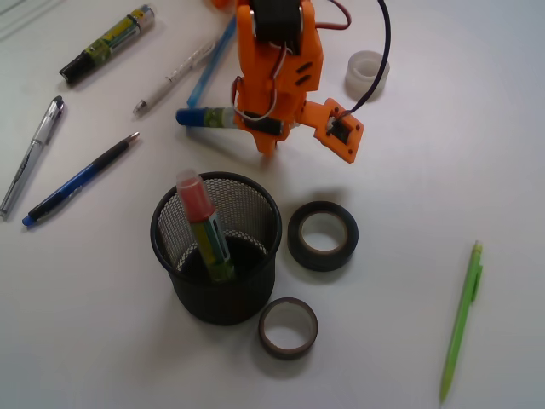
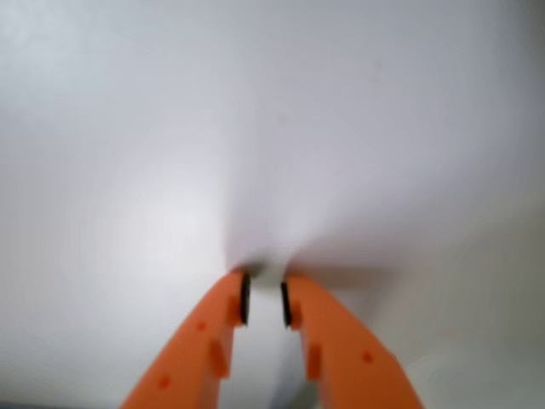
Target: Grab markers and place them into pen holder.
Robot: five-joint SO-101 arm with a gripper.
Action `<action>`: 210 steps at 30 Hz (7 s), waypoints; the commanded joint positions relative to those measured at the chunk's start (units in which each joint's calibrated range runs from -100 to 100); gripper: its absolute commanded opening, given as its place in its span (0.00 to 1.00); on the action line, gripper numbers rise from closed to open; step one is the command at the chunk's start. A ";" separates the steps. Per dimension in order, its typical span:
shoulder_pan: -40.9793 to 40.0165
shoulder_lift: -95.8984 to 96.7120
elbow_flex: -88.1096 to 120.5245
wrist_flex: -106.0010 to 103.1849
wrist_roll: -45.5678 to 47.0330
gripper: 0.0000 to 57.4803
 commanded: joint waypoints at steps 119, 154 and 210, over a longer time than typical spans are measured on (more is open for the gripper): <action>40.12 -41.30 22.22 1.85 -28.82 0.48; 46.62 -34.75 46.77 -18.71 -30.18 0.41; 6.70 -36.45 29.11 -92.55 -37.36 0.01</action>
